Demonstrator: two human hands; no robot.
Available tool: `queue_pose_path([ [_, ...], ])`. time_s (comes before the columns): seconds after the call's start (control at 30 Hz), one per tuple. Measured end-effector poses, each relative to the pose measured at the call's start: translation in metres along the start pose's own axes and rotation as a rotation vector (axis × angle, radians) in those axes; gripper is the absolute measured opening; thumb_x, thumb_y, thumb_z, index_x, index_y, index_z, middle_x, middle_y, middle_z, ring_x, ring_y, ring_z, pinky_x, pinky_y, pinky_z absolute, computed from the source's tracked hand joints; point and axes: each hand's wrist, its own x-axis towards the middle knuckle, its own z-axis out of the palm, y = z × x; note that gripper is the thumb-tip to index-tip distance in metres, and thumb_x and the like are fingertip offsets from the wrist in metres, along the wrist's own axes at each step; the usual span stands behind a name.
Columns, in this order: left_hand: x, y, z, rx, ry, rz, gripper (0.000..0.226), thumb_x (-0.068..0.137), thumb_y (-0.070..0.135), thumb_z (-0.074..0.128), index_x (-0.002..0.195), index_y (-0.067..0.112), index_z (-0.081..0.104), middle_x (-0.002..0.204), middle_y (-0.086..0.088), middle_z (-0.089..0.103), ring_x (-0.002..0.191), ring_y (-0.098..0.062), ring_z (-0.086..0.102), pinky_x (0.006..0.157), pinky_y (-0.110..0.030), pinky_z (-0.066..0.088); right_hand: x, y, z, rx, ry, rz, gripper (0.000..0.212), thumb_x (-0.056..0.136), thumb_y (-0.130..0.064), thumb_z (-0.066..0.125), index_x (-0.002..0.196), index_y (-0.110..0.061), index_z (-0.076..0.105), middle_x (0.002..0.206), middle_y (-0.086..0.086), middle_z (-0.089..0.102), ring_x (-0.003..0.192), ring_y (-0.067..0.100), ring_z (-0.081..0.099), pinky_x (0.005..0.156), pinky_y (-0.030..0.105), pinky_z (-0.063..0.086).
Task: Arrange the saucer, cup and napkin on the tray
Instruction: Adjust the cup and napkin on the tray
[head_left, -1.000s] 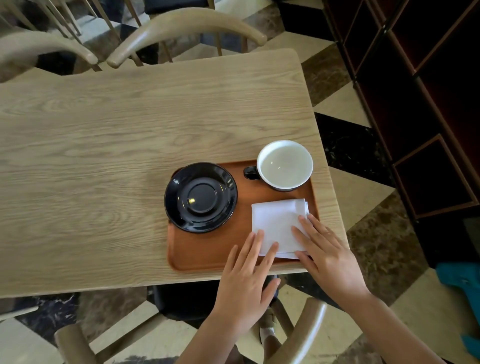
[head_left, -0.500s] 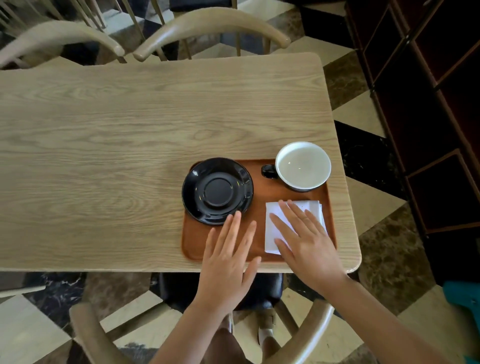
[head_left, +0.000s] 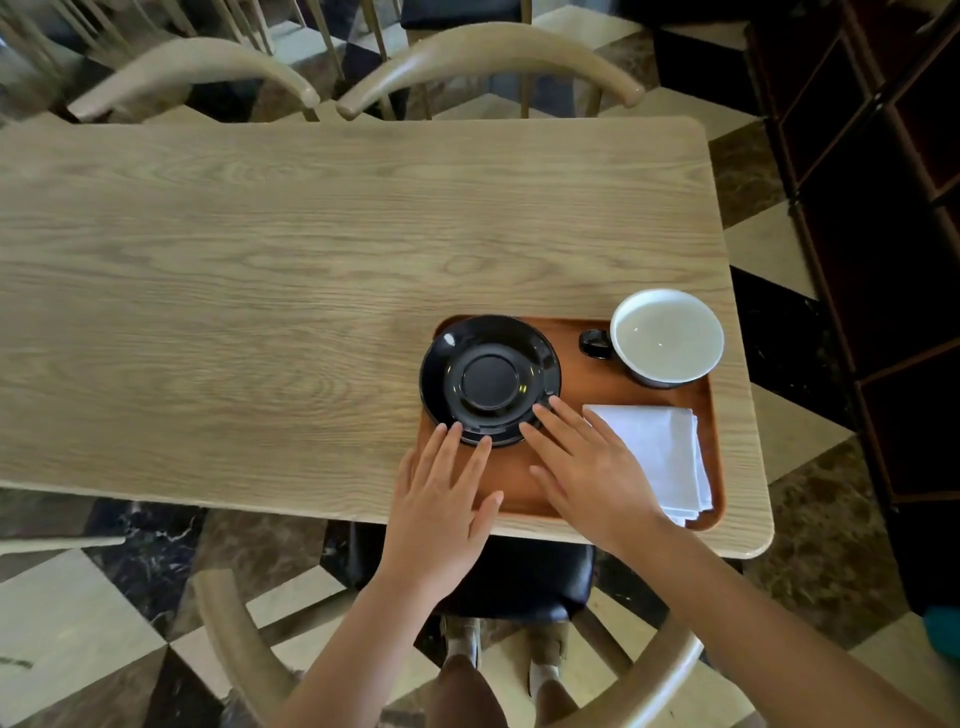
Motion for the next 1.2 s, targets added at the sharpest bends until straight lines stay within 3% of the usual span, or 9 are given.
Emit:
queue_pose_path([
  [0.13, -0.013, 0.000, 0.004, -0.022, 0.003, 0.011, 0.058, 0.092, 0.050, 0.022, 0.144, 0.025, 0.028, 0.153, -0.010, 0.029, 0.141, -0.022, 0.012, 0.110, -0.044, 0.017, -0.012, -0.003, 0.001, 0.032, 0.012, -0.033, 0.046, 0.091, -0.033, 0.032, 0.122, -0.013, 0.060, 0.129, 0.010, 0.060, 0.126, 0.026, 0.048, 0.102, 0.044, 0.042],
  [0.23, -0.021, 0.000, 0.005, 0.010, -0.010, 0.012, 0.057, 0.091, 0.048, 0.027, 0.142, 0.024, 0.032, 0.148, -0.011, 0.037, 0.138, -0.024, 0.020, 0.107, -0.050, 0.030, -0.018, -0.005, 0.002, 0.026, -0.002, -0.046, 0.047, 0.094, -0.034, 0.028, 0.123, -0.014, 0.059, 0.130, 0.010, 0.059, 0.127, 0.025, 0.048, 0.101, 0.044, 0.042],
  [0.37, -0.025, 0.000, 0.008, 0.045, -0.004, 0.022, 0.057, 0.091, 0.049, 0.027, 0.142, 0.024, 0.033, 0.148, -0.011, 0.038, 0.138, -0.025, 0.025, 0.106, -0.047, 0.024, -0.022, -0.008, 0.002, 0.036, -0.035, -0.037, 0.062, 0.099, -0.037, 0.006, 0.124, -0.014, 0.058, 0.130, 0.009, 0.059, 0.127, 0.025, 0.047, 0.102, 0.044, 0.040],
  [0.6, -0.024, -0.001, 0.005, 0.084, 0.004, 0.049, 0.058, 0.090, 0.050, 0.028, 0.141, 0.023, 0.035, 0.146, -0.012, 0.040, 0.137, -0.026, 0.030, 0.106, -0.051, 0.022, -0.022, -0.007, 0.000, 0.032, -0.030, -0.047, 0.067, 0.098, -0.038, 0.001, 0.123, -0.016, 0.059, 0.129, 0.008, 0.060, 0.127, 0.024, 0.048, 0.102, 0.047, 0.040],
  [0.67, -0.019, 0.001, -0.001, 0.055, 0.040, 0.065, 0.058, 0.091, 0.050, 0.027, 0.142, 0.022, 0.034, 0.147, -0.013, 0.039, 0.138, -0.026, 0.027, 0.107, -0.052, 0.020, -0.021, -0.006, -0.004, 0.057, 0.031, -0.059, 0.062, 0.099, -0.037, 0.007, 0.121, -0.015, 0.060, 0.128, 0.010, 0.060, 0.125, 0.025, 0.049, 0.102, 0.047, 0.040],
  [0.77, 0.004, 0.014, -0.013, -0.016, 0.115, 0.121, 0.057, 0.092, 0.049, 0.028, 0.142, 0.020, 0.034, 0.148, -0.014, 0.037, 0.139, -0.027, 0.026, 0.109, -0.053, 0.020, -0.016, 0.008, -0.015, 0.119, 0.239, -0.037, 0.042, 0.094, -0.031, 0.035, 0.118, -0.010, 0.062, 0.127, 0.014, 0.060, 0.122, 0.028, 0.052, 0.101, 0.046, 0.040],
  [0.9, 0.057, 0.045, -0.036, -0.019, 0.229, 0.237, 0.055, 0.090, 0.045, 0.034, 0.137, 0.019, 0.040, 0.146, -0.016, 0.039, 0.137, -0.028, 0.032, 0.107, -0.055, 0.027, -0.007, 0.057, -0.036, 0.084, 0.382, 0.112, 0.039, 0.087, -0.027, 0.050, 0.121, -0.010, 0.059, 0.128, 0.017, 0.058, 0.121, 0.034, 0.052, 0.098, 0.051, 0.042],
  [1.03, 0.109, 0.076, -0.039, 0.001, 0.241, 0.378, 0.055, 0.083, 0.038, 0.057, 0.132, 0.016, 0.044, 0.145, -0.019, 0.039, 0.135, -0.032, 0.033, 0.105, -0.057, 0.028, -0.010, 0.105, -0.044, 0.111, 0.320, 0.284, 0.055, 0.069, -0.017, 0.079, 0.120, -0.007, 0.059, 0.130, 0.024, 0.053, 0.123, 0.044, 0.045, 0.090, 0.060, 0.043],
  [1.2, 0.139, 0.094, -0.025, -0.041, 0.224, 0.428, 0.044, 0.073, 0.030, 0.071, 0.111, 0.008, 0.063, 0.129, -0.021, 0.052, 0.115, -0.034, 0.053, 0.095, -0.058, 0.039, -0.016, 0.132, -0.034, 0.253, 0.274, 0.311, 0.048, 0.071, -0.017, 0.079, 0.115, -0.006, 0.063, 0.137, 0.021, 0.048, 0.122, 0.040, 0.049, 0.089, 0.058, 0.048],
])
